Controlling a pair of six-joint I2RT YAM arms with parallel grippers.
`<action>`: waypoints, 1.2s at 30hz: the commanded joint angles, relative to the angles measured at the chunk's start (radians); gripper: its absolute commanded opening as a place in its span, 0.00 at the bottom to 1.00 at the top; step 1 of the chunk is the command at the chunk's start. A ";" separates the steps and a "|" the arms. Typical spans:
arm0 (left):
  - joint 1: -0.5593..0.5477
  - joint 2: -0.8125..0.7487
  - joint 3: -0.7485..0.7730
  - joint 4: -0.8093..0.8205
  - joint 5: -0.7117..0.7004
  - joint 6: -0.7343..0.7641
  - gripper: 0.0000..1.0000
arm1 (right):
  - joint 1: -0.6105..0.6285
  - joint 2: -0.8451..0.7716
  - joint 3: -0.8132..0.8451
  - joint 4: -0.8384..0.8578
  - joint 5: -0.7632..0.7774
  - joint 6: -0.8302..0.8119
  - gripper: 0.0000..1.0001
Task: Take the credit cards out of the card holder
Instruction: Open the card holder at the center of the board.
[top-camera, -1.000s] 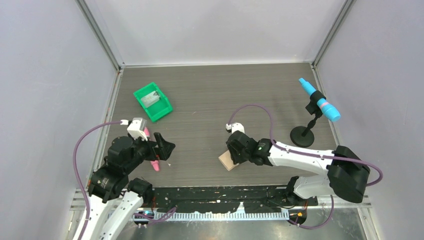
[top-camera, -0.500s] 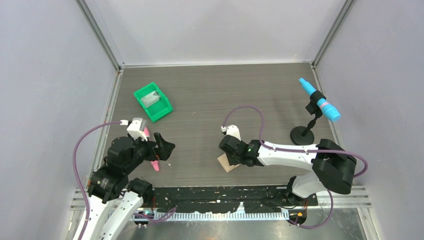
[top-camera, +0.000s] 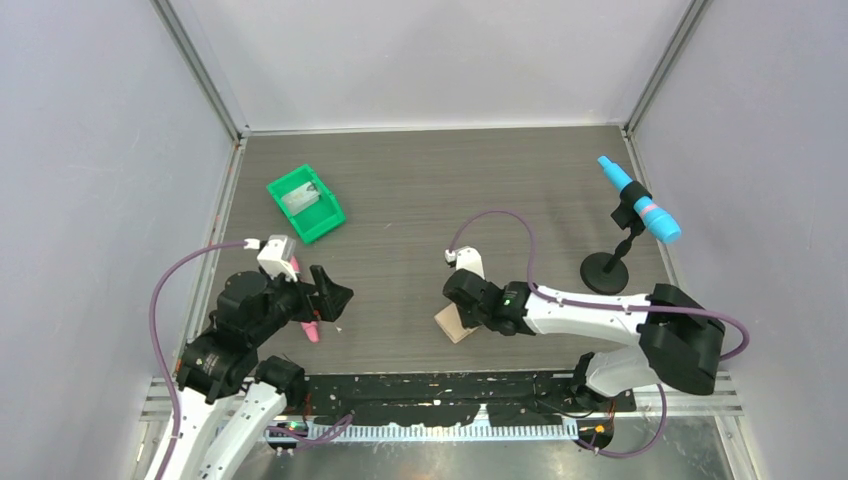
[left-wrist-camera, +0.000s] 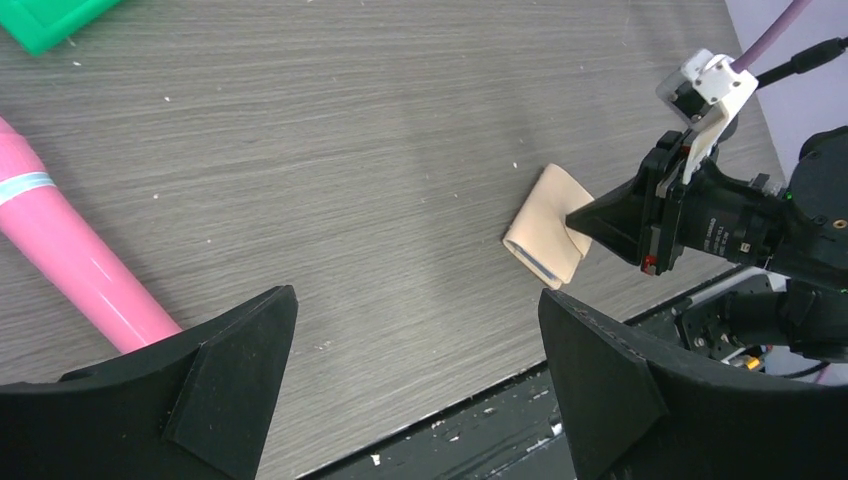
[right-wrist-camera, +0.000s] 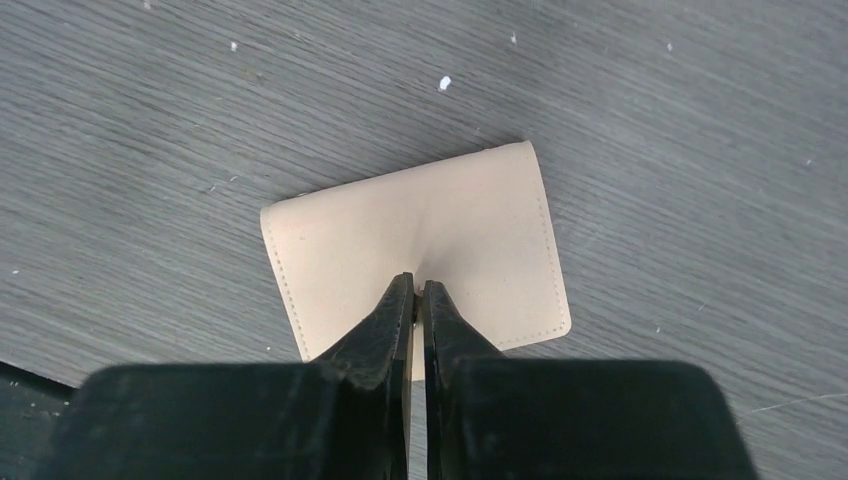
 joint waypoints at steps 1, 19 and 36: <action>-0.002 0.028 -0.002 0.034 0.062 -0.028 0.94 | 0.006 -0.109 -0.030 0.120 0.010 -0.086 0.05; -0.005 0.094 -0.088 0.125 0.193 -0.107 0.90 | 0.007 -0.309 -0.198 0.462 -0.144 -0.193 0.05; -0.311 0.449 -0.213 0.518 0.009 -0.122 0.86 | 0.007 -0.693 -0.383 0.284 -0.088 -0.119 0.23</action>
